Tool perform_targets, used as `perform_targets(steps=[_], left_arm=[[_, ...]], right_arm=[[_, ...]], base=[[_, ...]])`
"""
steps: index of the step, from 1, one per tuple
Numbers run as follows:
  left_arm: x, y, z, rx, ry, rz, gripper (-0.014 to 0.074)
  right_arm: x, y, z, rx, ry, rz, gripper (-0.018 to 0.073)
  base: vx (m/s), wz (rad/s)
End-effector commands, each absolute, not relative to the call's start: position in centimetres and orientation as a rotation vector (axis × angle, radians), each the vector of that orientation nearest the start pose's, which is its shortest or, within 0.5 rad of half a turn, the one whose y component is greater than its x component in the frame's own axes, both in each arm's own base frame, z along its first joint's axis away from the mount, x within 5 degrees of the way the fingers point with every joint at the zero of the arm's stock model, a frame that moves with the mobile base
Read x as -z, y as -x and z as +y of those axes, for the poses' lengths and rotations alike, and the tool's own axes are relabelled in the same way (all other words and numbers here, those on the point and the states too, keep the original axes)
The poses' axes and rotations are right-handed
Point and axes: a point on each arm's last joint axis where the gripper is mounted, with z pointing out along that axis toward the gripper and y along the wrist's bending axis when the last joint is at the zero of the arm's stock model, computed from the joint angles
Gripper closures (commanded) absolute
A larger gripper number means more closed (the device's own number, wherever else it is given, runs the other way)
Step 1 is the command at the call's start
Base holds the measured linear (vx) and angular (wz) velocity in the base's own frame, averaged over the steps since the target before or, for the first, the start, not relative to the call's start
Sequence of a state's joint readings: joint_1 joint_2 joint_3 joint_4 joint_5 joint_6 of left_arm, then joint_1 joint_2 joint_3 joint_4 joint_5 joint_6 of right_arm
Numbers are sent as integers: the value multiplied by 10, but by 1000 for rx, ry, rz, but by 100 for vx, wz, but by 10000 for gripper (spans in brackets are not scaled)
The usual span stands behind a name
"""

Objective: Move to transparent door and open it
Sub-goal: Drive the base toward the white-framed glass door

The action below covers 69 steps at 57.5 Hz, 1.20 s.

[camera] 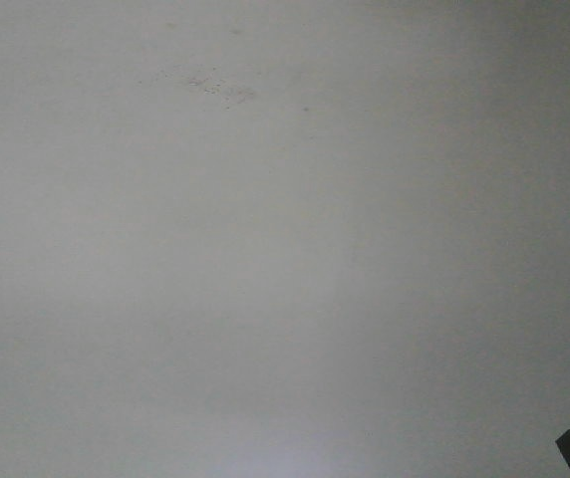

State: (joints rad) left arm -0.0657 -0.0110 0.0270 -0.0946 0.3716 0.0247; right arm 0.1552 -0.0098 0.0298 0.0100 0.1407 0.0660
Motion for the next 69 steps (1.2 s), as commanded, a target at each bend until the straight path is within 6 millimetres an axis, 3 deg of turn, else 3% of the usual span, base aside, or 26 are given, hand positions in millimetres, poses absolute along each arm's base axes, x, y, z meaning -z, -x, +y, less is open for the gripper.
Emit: perform_targets(steps=[1,69], left_arm=[[-170,-54,-6,134,-4,1807,592],[-171,-54,-6,113,-21,1802,592]], right_arm=[[-194,-56,8,-169,66,1563,547],[-194,-56,8,-169,66,1563,547]], base=[[0,0],[5,3]])
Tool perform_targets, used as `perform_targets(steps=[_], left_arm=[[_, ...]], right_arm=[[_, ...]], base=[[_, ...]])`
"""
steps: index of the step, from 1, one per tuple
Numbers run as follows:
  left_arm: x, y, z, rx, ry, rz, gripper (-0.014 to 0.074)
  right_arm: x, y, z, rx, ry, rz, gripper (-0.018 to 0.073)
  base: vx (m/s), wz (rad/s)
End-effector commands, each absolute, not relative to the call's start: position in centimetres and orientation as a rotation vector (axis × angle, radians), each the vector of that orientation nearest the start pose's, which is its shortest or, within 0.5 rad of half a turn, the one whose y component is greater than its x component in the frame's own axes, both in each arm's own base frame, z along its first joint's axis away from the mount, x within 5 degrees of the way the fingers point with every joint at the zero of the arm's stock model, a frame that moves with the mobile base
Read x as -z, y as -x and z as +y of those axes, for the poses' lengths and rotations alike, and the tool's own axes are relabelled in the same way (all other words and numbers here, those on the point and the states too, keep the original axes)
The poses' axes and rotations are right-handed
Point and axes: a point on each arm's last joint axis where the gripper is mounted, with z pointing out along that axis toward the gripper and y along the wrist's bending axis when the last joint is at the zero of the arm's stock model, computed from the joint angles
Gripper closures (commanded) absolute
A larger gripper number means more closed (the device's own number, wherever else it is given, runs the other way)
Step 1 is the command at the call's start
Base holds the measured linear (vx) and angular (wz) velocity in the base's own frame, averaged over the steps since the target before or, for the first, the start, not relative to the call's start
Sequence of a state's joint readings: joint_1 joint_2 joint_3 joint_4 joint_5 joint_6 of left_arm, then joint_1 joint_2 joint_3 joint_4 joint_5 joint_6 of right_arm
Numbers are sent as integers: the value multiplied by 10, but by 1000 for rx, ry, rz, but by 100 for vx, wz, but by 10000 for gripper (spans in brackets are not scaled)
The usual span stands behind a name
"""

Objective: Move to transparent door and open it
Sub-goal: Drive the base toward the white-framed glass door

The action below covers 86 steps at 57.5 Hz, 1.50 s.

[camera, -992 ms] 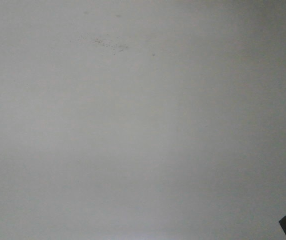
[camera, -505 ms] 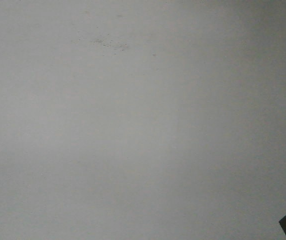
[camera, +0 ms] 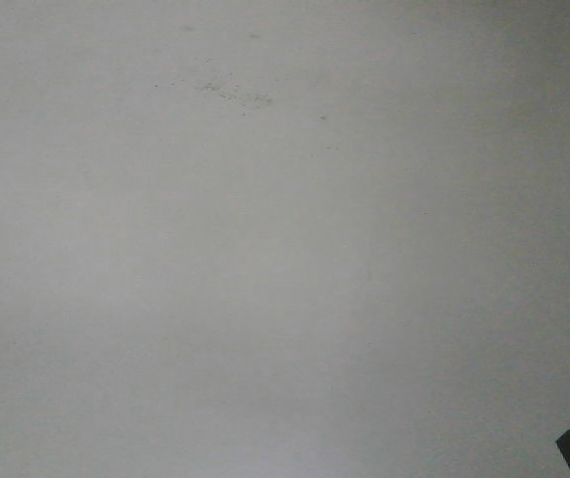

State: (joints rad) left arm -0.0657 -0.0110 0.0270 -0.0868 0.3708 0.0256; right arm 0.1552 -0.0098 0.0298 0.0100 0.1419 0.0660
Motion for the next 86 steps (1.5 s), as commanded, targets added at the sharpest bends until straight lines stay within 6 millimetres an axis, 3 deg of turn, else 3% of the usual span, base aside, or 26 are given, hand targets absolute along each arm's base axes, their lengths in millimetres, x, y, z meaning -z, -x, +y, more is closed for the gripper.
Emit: perform_targets(steps=[1,86], left_arm=[[-171,-54,-6,113,-21,1802,592],[-171,-54,-6,117,-26,1802,592]], right_arm=[[-194,-56,8,-169,66,1563,547],[-194,-56,9,-173,67,1563,547]], base=[[25,4],[35,33]])
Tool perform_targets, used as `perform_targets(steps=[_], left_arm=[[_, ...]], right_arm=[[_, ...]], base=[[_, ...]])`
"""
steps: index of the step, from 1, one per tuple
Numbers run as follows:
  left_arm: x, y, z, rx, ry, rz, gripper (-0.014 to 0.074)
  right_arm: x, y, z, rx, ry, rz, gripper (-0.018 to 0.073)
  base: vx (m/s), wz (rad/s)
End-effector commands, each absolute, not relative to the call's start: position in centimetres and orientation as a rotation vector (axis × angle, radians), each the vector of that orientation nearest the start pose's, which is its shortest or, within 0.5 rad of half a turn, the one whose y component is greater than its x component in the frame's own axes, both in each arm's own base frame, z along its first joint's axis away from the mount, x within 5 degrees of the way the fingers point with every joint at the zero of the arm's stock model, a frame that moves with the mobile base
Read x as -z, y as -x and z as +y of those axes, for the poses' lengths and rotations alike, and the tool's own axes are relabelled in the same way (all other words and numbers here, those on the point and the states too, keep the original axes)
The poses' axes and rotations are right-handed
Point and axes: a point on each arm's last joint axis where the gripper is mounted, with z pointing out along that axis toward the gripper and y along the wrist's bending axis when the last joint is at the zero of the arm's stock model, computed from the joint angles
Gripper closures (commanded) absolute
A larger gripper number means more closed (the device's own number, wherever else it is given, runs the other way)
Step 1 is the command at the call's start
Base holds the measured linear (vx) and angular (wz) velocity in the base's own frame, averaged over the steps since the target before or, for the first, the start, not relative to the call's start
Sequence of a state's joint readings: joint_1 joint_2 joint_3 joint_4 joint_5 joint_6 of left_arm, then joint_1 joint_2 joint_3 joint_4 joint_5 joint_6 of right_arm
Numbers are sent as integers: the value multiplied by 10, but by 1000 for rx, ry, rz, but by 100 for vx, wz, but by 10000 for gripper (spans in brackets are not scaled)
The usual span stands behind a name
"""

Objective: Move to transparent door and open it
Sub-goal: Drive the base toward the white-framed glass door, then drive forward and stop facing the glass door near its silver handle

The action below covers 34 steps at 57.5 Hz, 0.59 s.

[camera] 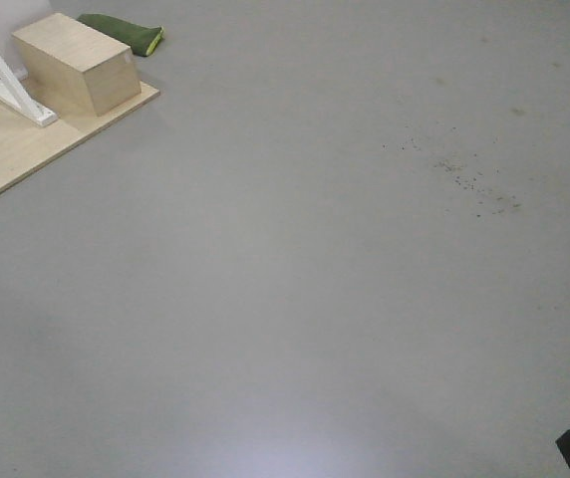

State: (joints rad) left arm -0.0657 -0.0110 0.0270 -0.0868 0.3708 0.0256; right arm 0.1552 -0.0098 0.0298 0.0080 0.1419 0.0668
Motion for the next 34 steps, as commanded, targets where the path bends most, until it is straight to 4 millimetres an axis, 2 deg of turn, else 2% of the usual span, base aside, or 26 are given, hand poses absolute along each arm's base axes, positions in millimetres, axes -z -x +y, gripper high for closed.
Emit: perform_targets(steps=[1,34], left_arm=[[-171,-54,-6,117,-26,1802,592],[-171,-54,-6,117,-26,1802,592]], right_arm=[[-194,-56,9,-173,67,1563,547],[-194,-56,9,-173,67,1563,547]], base=[[44,13],[48,22]])
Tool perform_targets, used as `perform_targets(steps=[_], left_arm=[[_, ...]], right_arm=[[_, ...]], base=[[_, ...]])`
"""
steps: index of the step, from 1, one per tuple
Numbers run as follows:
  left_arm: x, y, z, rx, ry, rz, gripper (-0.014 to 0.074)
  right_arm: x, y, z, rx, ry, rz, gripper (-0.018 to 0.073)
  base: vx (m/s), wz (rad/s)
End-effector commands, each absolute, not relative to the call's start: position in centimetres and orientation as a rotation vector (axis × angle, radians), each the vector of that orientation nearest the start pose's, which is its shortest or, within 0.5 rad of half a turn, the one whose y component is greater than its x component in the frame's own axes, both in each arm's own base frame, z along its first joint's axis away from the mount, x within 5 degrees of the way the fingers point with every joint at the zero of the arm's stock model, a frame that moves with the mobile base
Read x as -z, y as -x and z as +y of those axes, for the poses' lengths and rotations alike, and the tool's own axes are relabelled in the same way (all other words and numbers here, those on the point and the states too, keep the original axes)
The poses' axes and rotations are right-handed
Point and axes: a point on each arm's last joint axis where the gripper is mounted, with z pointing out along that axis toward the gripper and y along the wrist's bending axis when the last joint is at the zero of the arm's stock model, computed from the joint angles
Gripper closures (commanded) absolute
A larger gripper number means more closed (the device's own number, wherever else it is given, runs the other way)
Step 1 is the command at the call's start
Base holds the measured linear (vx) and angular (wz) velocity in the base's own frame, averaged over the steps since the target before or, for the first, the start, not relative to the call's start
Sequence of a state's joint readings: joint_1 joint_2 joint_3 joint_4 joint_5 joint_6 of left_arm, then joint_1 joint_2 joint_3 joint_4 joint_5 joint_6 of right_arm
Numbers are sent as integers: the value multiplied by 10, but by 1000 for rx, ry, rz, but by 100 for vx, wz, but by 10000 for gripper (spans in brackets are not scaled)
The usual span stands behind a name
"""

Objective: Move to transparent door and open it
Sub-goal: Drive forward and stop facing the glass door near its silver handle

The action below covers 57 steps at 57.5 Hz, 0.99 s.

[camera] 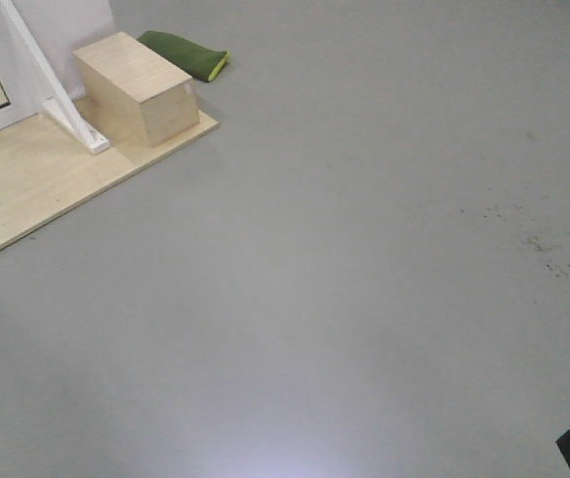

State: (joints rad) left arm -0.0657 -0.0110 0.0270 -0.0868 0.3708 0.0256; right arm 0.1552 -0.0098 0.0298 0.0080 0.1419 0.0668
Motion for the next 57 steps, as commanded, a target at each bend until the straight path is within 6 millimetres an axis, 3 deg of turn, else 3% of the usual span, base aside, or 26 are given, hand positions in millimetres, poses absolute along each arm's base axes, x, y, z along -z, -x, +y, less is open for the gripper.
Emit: perform_targets(steps=[1,57], left_arm=[[-171,-54,-6,117,-26,1802,592],[-171,-54,-6,117,-26,1802,592]], right_arm=[[-194,-56,9,-173,67,1563,547],[-194,-56,9,-173,67,1563,547]], base=[[51,40],[51,44]])
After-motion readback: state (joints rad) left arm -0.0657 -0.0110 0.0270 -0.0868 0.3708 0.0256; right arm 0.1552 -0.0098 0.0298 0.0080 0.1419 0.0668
